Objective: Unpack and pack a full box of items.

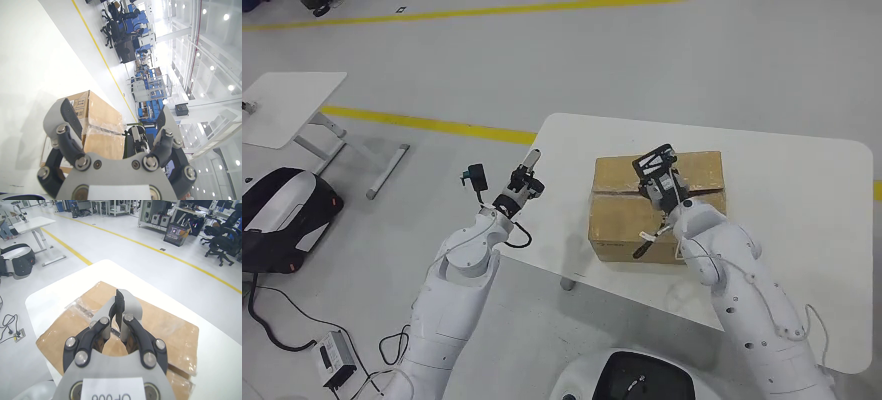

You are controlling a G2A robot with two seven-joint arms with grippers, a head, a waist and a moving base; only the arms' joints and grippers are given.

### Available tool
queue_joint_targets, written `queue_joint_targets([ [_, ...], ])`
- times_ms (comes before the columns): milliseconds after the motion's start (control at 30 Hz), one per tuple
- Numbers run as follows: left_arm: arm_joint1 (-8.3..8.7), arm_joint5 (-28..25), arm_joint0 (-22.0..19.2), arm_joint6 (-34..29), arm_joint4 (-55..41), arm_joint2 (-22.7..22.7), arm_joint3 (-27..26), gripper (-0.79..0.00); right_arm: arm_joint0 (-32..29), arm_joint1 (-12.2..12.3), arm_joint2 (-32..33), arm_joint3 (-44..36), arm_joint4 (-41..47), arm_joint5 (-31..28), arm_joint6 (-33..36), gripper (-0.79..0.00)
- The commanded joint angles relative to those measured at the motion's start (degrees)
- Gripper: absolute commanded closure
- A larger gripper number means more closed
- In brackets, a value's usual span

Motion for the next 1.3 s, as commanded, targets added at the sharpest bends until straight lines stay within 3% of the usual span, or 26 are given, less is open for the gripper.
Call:
queue_joint_targets([
  [0, 0.00, 0.0, 0.0, 0.0, 0.0, 0.0, 0.0, -0.785, 1.5, -0.5, -0.4, 4.6, 1.3, 0.7, -0.6, 0.000],
  [133, 0.00, 0.0, 0.0, 0.0, 0.0, 0.0, 0.0, -0.785, 2.7, -1.2, -0.4, 9.6, 3.3, 2.0, -1.4, 0.000],
  [300, 0.00, 0.0, 0.0, 0.0, 0.0, 0.0, 0.0, -0.785, 0.3, -0.7, 1.4, 7.7, 2.2, 4.5, 1.6, 0.000],
  [700, 0.00, 0.0, 0.0, 0.0, 0.0, 0.0, 0.0, -0.785, -13.0, 2.2, 9.0, -12.5, -5.1, 11.1, 13.4, 0.000],
  [833, 0.00, 0.0, 0.0, 0.0, 0.0, 0.0, 0.0, -0.785, -15.8, 2.5, 9.9, -18.1, -6.5, 12.4, 14.1, 0.000],
  [967, 0.00, 0.0, 0.0, 0.0, 0.0, 0.0, 0.0, -0.785, -16.5, 2.4, 8.5, -22.6, -5.8, 8.9, 11.6, 0.000],
  [1100, 0.00, 0.0, 0.0, 0.0, 0.0, 0.0, 0.0, -0.785, -12.1, 1.7, 5.3, -19.2, -4.8, 4.1, 8.4, 0.000],
  [1267, 0.00, 0.0, 0.0, 0.0, 0.0, 0.0, 0.0, -0.785, -2.5, -0.2, 2.1, -4.1, -1.6, 2.4, 4.0, 0.000],
])
